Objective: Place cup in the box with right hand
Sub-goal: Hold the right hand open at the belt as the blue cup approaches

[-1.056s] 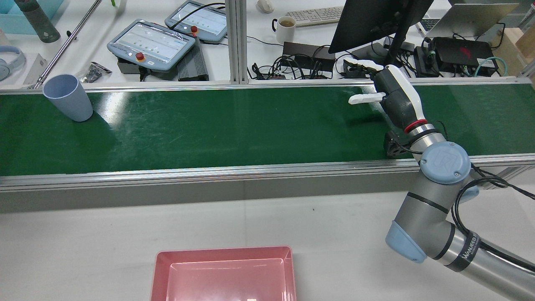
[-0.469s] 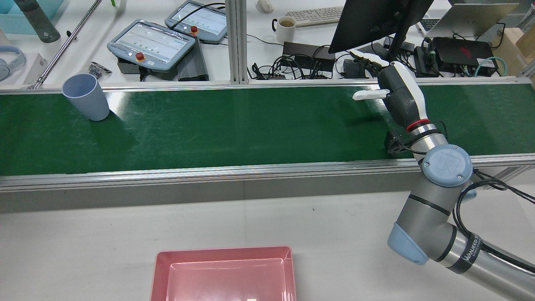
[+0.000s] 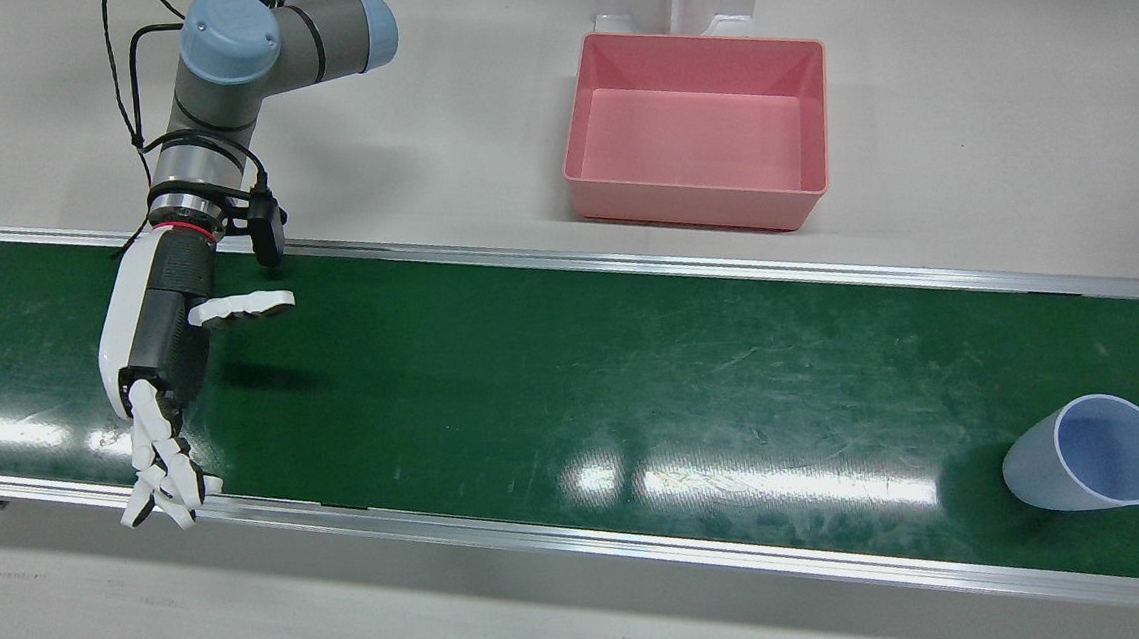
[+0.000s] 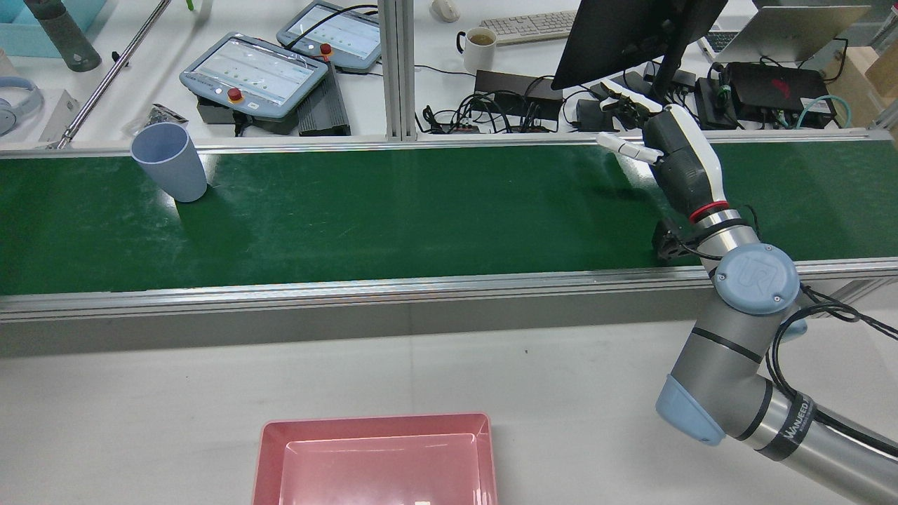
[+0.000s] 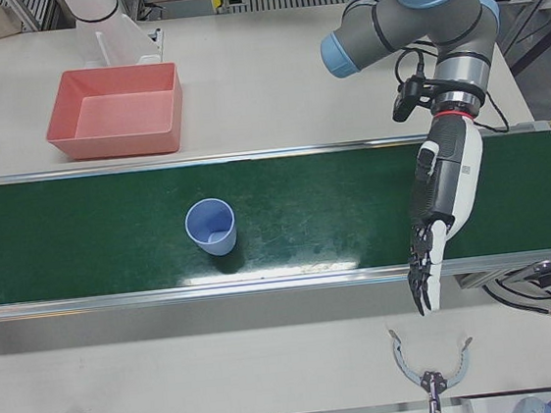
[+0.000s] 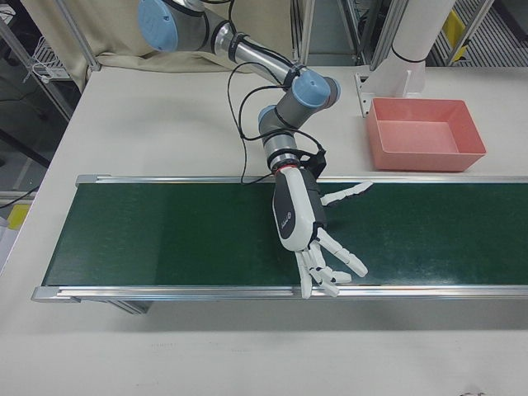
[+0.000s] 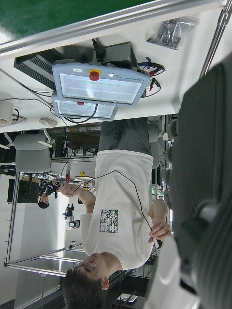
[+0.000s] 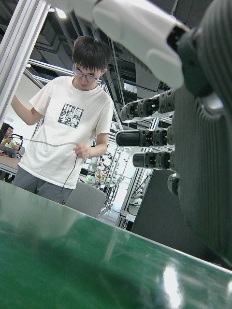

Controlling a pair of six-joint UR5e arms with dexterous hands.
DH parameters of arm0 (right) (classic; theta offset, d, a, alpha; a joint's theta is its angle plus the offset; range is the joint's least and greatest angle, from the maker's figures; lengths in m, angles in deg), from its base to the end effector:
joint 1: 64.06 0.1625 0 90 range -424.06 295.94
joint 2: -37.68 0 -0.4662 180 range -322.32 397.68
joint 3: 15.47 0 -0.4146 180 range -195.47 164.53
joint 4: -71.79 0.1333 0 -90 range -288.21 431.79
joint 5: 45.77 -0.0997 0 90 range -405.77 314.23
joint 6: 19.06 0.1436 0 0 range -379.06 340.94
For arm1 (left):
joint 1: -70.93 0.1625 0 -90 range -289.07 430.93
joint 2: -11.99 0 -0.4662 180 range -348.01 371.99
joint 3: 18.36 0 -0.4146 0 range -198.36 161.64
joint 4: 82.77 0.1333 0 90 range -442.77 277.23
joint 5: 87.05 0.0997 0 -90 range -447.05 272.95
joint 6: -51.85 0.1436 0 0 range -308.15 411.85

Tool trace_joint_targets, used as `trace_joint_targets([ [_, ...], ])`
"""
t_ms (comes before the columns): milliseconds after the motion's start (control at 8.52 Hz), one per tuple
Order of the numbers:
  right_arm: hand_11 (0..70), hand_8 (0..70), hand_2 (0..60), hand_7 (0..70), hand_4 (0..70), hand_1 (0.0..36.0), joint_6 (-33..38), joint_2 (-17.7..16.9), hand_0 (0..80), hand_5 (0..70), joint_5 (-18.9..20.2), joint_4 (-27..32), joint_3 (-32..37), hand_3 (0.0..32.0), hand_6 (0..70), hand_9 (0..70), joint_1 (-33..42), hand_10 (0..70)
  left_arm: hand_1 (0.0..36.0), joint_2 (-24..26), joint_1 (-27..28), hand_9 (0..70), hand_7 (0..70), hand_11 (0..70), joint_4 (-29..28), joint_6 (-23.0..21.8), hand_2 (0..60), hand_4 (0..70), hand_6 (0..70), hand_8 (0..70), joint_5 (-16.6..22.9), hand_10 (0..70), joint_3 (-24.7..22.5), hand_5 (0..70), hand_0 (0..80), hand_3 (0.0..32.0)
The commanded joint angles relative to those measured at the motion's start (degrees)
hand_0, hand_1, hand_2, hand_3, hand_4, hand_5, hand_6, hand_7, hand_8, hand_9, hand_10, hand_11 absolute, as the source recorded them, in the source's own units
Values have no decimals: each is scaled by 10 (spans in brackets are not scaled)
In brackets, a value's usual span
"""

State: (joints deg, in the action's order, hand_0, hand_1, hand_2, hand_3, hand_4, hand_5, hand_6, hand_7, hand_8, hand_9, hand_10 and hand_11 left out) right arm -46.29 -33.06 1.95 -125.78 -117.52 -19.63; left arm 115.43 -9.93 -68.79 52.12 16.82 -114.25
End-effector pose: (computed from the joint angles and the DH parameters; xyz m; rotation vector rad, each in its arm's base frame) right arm -0.2924 -0.6086 0.4588 0.3019 -2.2286 1.8534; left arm 0.0053 -0.6552 0.5650 -0.3973 2.0914 -1.8994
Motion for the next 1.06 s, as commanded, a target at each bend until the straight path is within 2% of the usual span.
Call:
trace_joint_targets([
  [0,0,87,185,443,46,74,17,-2,327,21,-7,5,3,0,93,202,5,0,0,0,0,0,0,0,0,0,0,0,0,0,0,0,0,0,0,0],
  [117,0,90,0,448,147,0,30,-5,451,22,-9,6,4,0,95,206,5,0,0,0,0,0,0,0,0,0,0,0,0,0,0,0,0,0,0,0],
  [235,0,90,0,459,157,0,32,-6,452,22,-9,7,5,0,97,208,5,0,0,0,0,0,0,0,0,0,0,0,0,0,-1,0,0,0,0,0],
  [352,0,89,272,469,2,106,32,-6,260,20,-9,8,7,0,98,209,5,0,0,0,0,0,0,0,0,0,0,0,0,0,0,0,0,0,0,0],
  [587,0,86,278,516,65,121,31,-6,347,19,-7,-6,7,0,105,217,3,0,0,0,0,0,0,0,0,0,0,0,0,0,-1,0,0,0,0,0],
  [822,0,85,278,478,36,119,30,-4,327,20,-4,-24,5,0,99,209,-5,0,0,0,0,0,0,0,0,0,0,0,0,0,0,0,0,0,0,0],
  [939,0,86,286,463,20,127,29,-5,354,24,-1,-25,5,0,97,206,-10,0,0,0,0,0,0,0,0,0,0,0,0,0,-1,0,0,0,0,0],
])
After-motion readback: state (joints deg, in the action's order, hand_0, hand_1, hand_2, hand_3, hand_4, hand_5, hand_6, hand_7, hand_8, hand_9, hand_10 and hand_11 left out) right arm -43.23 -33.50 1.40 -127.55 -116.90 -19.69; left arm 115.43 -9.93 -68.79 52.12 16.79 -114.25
